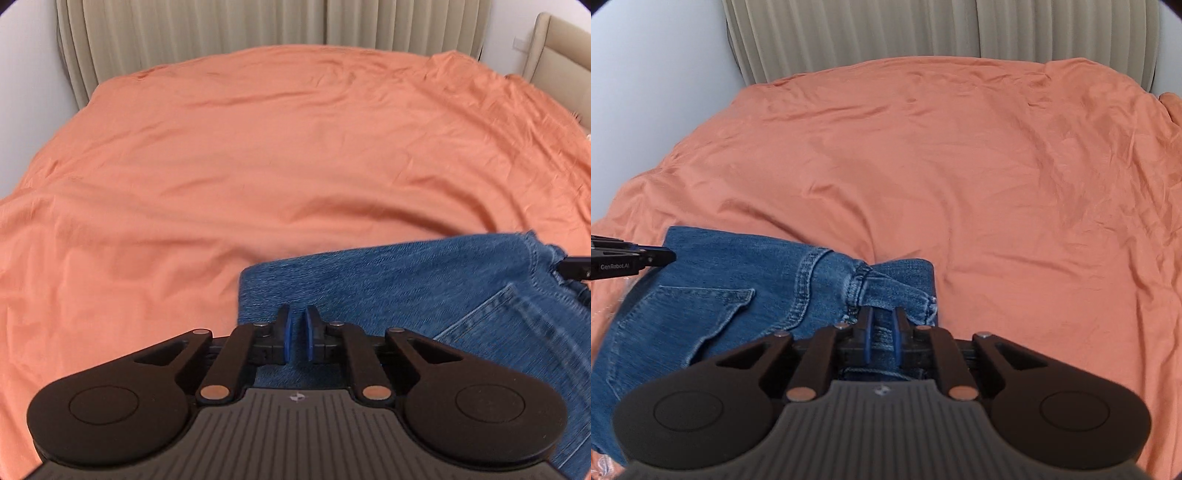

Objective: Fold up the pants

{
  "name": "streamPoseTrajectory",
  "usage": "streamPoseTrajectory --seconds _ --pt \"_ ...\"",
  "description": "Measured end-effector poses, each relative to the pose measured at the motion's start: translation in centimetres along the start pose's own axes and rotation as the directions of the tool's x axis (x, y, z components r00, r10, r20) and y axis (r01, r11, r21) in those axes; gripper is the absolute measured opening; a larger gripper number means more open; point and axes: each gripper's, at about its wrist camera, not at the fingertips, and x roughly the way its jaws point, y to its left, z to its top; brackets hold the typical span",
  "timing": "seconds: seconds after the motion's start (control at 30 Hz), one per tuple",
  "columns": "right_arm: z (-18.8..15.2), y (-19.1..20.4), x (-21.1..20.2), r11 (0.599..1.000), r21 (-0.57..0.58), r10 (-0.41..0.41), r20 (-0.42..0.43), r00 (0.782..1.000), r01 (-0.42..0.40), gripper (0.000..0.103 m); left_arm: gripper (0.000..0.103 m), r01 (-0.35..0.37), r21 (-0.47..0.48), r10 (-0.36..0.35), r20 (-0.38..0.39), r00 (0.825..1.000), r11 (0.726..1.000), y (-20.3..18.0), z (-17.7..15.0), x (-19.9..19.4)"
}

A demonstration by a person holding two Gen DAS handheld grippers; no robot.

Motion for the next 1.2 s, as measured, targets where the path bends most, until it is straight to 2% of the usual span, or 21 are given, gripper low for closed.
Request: streamPoseTrajectory --seconds 0.17,0.23,0.37,0.5,0.6,0.67,0.77,0.87,1.0,1.1,1.2 --pt "0.0 0.5 -0.1 0.999 -0.028 -0.023 0.007 1.000 0.024 0.006 0.013 -0.014 -0.016 0.014 -0.011 1.000 1.000 0.2 -0.1 -0.8" --pt "-0.1 0.8 -1.6 0.999 -0.036 -0.016 0.035 0.999 0.017 0.011 0.013 -0.025 -0.007 0.025 -0.011 1.000 1.000 0.2 -0.4 -1.6" --pt "-1.1 1.7 -4.9 0.999 -0.052 0.007 0.086 0.996 -0.002 0.012 0.014 -0.030 -0.006 0.030 -0.006 1.000 1.000 0.0 -1.5 -4.0" --pt "-3.5 3.4 -8.7 0.995 -0.103 0.024 0.137 0.990 -0.010 0.014 0.014 0.006 0.023 -0.006 -0.009 1.000 1.000 -0.6 -3.7 -7.9" --pt "-5.6 4.6 -10.9 0.990 -0.144 0.028 0.158 0.987 -0.005 0.022 0.014 0.083 0.021 -0.083 -0.019 0.996 0.996 -1.4 -5.9 -10.6" --pt "-7.2 5.1 -11.5 0.986 -0.168 0.029 0.154 0.988 -0.003 0.024 0.014 0.126 0.000 -0.126 -0.031 0.992 0.992 -1.7 -7.7 -11.5" --pt "-9.6 5.8 -11.3 0.976 -0.216 -0.003 0.146 0.989 0.035 0.025 0.014 0.128 0.012 -0.128 -0.049 0.991 0.992 -2.4 -10.1 -11.5" --pt "-11.3 6.1 -10.2 0.965 -0.252 -0.035 0.158 0.987 0.075 0.024 0.016 0.115 -0.023 -0.116 -0.099 0.988 0.993 -2.1 -11.8 -10.0" --pt "-12.9 5.7 -8.0 0.977 -0.203 -0.046 0.123 0.991 0.070 0.024 0.016 0.099 -0.063 -0.106 -0.125 0.986 0.993 -1.1 -13.5 -8.5" --pt "-13.0 4.8 -7.4 0.991 -0.125 -0.034 0.121 0.992 0.049 0.024 0.016 0.064 0.003 -0.063 -0.145 0.987 0.998 -1.5 -13.9 -9.3" --pt "-12.8 4.8 -7.4 0.992 -0.117 -0.041 0.122 0.992 0.056 0.024 0.013 0.027 0.088 -0.012 -0.170 0.985 0.996 -2.0 -15.6 -10.3"
